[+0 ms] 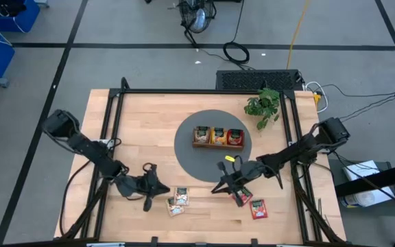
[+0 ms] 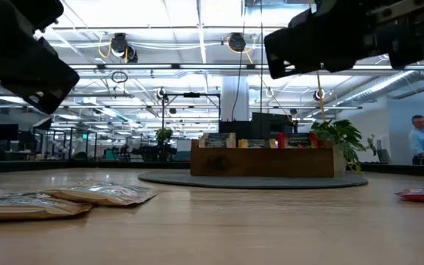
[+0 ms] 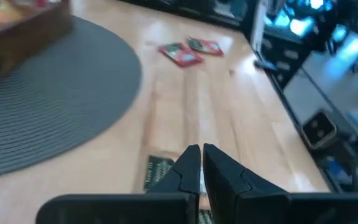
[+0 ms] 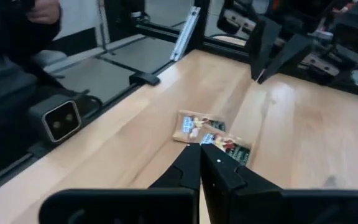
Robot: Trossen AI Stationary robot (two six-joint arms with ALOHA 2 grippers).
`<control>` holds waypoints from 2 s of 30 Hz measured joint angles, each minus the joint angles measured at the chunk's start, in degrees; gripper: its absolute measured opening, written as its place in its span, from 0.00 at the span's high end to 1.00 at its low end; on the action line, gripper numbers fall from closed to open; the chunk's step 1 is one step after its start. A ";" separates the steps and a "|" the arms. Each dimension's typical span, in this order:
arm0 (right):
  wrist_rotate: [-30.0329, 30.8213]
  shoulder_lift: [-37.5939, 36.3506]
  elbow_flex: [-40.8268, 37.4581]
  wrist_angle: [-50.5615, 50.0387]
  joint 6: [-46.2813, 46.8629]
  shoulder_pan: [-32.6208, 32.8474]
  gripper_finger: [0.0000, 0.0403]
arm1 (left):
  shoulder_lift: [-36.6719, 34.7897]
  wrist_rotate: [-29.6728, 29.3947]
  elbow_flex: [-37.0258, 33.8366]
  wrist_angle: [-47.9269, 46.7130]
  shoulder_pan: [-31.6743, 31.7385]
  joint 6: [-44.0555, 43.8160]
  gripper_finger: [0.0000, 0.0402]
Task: Pick & Place Tea
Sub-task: Put the brown tea bag to the left section into the wooden organizer
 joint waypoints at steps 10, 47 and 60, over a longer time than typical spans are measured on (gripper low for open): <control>20.15 -3.14 2.03 2.50 -7.75 2.72 1.00 | 6.67 5.80 5.15 -1.77 -0.01 3.93 0.95; 4.10 17.77 14.42 1.11 -1.88 -3.02 1.00 | 13.21 6.19 14.21 -11.09 1.80 -2.18 0.95; -6.54 21.16 20.71 -9.78 7.30 -6.73 1.00 | 24.06 5.43 22.24 -17.69 -0.52 -9.52 0.95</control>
